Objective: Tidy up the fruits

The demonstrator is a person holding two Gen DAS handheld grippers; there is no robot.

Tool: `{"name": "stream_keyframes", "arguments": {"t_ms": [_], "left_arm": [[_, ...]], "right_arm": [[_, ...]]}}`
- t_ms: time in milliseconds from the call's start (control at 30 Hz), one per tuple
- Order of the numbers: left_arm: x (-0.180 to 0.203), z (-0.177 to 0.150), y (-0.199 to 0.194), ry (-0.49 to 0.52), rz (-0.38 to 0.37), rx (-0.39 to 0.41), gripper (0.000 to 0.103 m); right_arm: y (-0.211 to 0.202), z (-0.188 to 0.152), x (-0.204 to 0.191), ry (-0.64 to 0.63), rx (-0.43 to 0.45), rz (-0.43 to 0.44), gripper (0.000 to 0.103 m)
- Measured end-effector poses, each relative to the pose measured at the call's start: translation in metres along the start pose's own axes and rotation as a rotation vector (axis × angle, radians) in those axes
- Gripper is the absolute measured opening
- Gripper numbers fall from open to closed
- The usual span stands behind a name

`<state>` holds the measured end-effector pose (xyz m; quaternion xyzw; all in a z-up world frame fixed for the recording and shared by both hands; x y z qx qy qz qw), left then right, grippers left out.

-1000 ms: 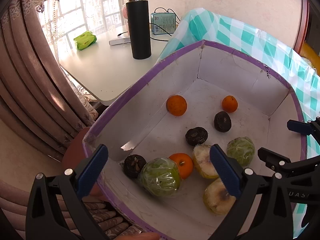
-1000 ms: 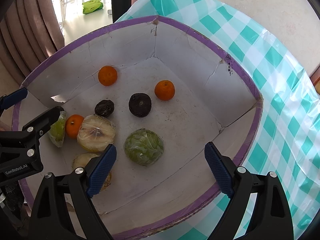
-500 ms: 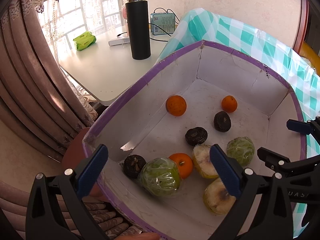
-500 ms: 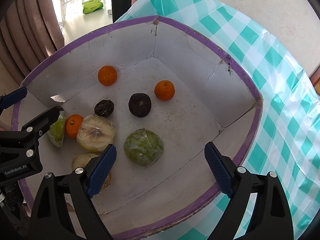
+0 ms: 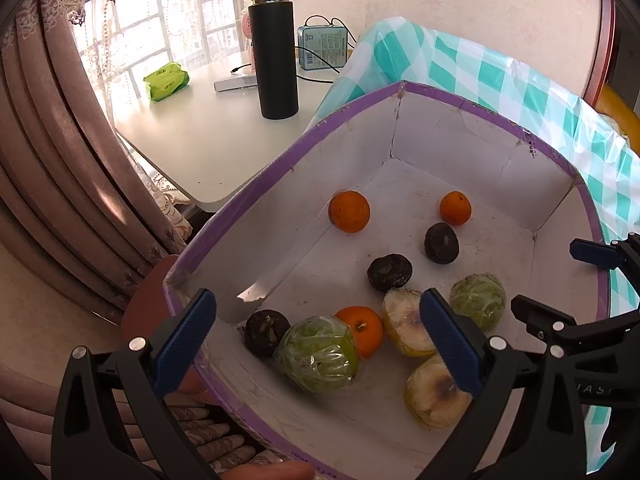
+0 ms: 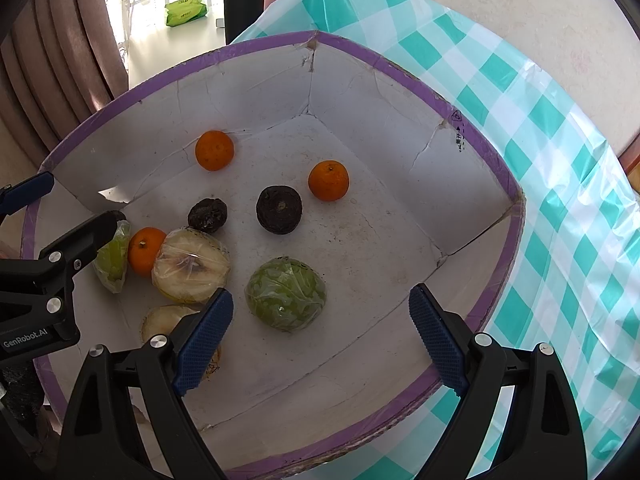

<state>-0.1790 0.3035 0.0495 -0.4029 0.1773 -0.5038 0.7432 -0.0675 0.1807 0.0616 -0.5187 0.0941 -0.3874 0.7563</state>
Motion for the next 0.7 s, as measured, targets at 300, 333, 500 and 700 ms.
{"name": "stream_keyframes", "arguments": {"t_ms": [300,333,500,700], "left_arm": [[-0.0003,0.0004,0.0022,0.006,0.000,-0.005,0.101],[-0.0001,0.0003,0.0024,0.007,0.001,-0.005,0.101],[0.0007,0.0004,0.0056,0.011,0.025,-0.016,0.101],[-0.0007,0.0023,0.0059,-0.006,0.022,-0.029,0.101]], "right_arm": [[0.0005,0.0006,-0.0011,-0.001,0.001,-0.002,0.087],[0.0004,0.0007,-0.0010,-0.001,0.001,-0.003,0.087],[0.0016,0.0018,-0.0017,-0.006,0.004,-0.013,0.087],[0.0015,0.0033,-0.0041,-0.007,0.006,-0.020,0.087]]}}
Point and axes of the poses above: each gripper's, at about its wrist camera, not at the fingertips, and y roughly the way its jaws point, x to its right, z to its top, the point moved 7 cm from there along y, roughly the way its jaws point, and after that the axes turned 13 degrees about -z, right-handed, at the moved point
